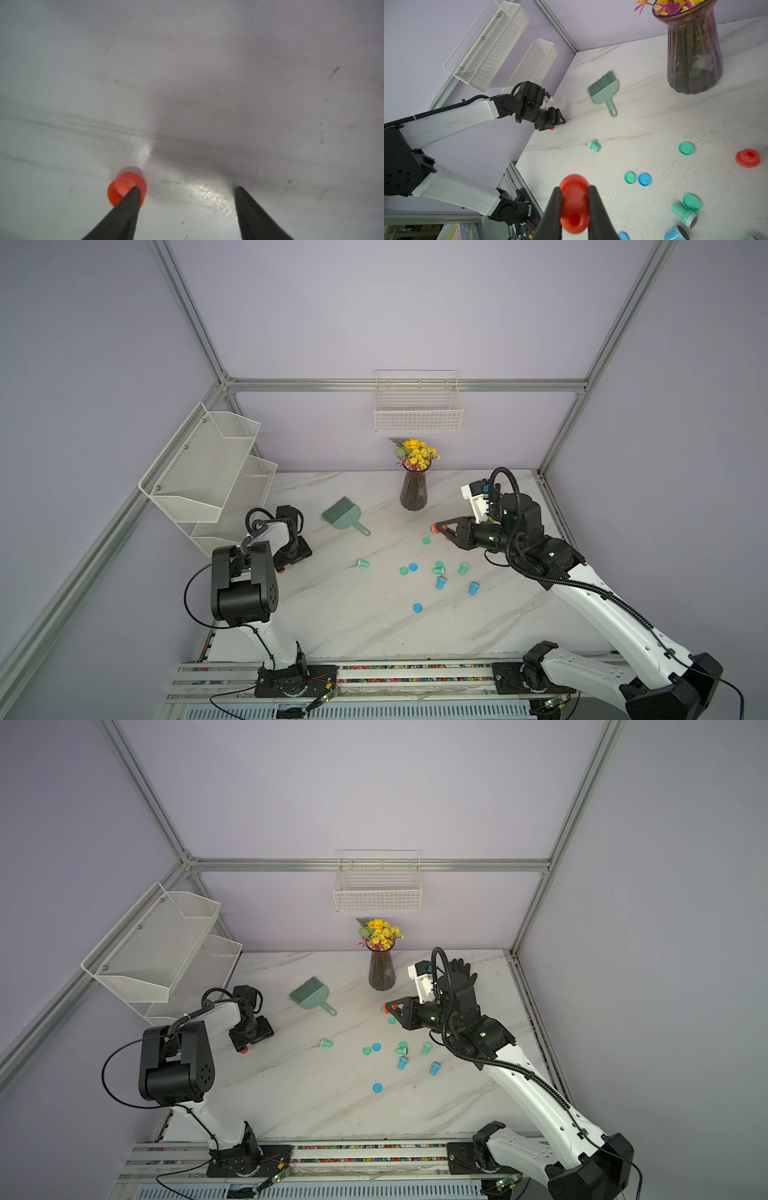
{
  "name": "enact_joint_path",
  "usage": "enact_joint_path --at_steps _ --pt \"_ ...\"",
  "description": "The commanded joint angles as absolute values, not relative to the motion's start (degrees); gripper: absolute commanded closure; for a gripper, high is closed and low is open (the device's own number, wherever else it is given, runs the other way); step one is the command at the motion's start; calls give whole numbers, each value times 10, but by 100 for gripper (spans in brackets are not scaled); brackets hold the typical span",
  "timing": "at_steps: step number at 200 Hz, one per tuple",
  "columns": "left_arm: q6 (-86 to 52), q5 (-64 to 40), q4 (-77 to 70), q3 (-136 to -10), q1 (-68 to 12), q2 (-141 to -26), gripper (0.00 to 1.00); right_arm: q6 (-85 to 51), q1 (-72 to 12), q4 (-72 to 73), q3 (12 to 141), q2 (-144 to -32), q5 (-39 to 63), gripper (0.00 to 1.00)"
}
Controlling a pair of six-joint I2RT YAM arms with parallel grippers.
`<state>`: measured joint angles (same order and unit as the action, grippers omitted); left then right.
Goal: Close the stamp cap
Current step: Move the cover to the center of the board.
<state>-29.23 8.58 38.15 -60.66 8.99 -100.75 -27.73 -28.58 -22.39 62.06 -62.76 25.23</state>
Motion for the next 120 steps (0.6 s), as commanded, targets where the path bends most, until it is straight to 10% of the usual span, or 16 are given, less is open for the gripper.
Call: enact_joint_path --at_steps 1,120 --pt "-316 13 396 -548 87 -979 29 -268 -281 -222 619 -616 264 100" --pt "-481 -58 353 -431 -224 -863 34 -289 -279 -230 643 -613 263 100"
